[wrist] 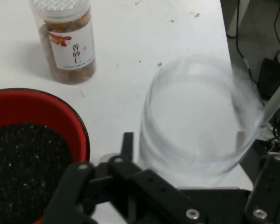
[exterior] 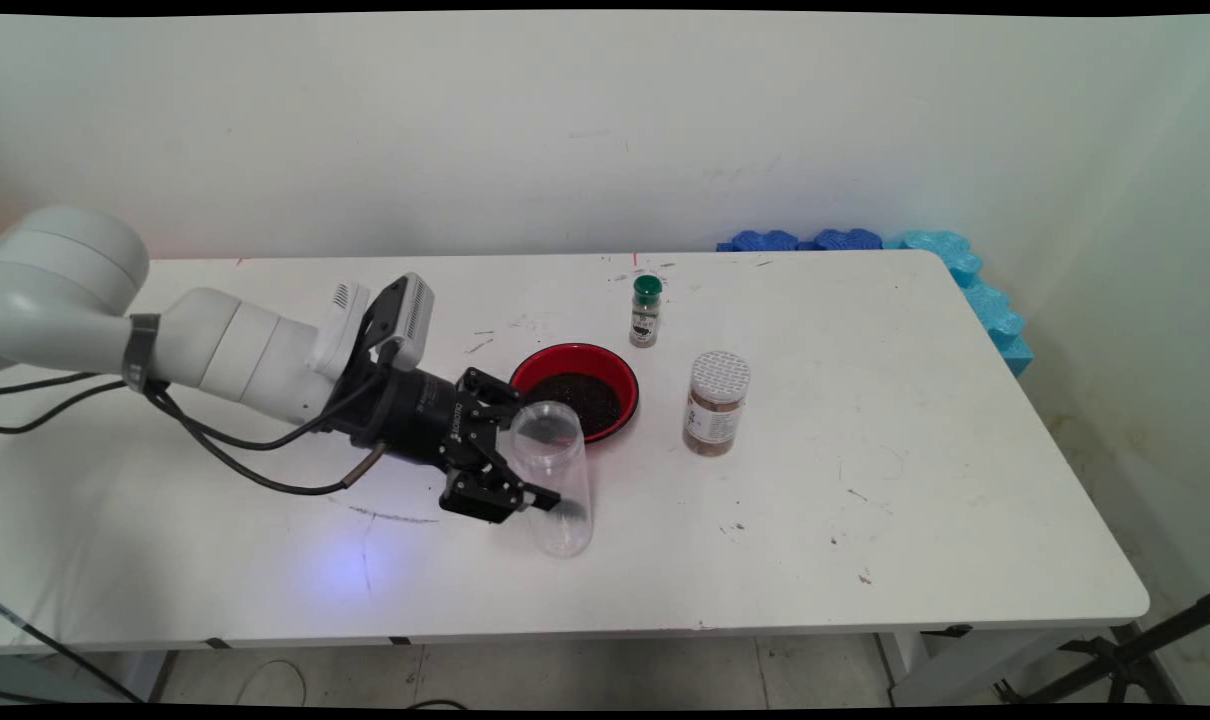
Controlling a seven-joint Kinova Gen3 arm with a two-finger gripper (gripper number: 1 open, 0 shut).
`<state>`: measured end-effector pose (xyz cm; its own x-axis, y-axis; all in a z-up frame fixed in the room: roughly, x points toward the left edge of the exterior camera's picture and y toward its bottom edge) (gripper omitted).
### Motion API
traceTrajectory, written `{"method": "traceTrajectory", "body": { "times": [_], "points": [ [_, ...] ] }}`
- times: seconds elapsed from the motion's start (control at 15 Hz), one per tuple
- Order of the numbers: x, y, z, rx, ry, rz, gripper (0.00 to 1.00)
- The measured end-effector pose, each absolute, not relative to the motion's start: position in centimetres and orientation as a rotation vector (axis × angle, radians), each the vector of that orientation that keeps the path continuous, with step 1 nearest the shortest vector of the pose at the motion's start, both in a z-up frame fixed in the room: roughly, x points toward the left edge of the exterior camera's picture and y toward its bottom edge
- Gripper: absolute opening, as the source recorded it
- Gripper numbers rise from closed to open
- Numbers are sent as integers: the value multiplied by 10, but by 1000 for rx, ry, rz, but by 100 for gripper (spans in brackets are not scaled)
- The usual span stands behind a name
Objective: Place the picked object on the table
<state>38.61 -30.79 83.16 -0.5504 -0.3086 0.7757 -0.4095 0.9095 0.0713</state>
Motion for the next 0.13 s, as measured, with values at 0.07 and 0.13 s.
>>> {"method": "traceTrajectory", "body": {
  "times": [0.07, 0.13],
  "points": [
    [386, -308, 831, 512, -2192, 148, 100],
    [386, -308, 831, 512, -2190, 147, 100]
  ]
}}
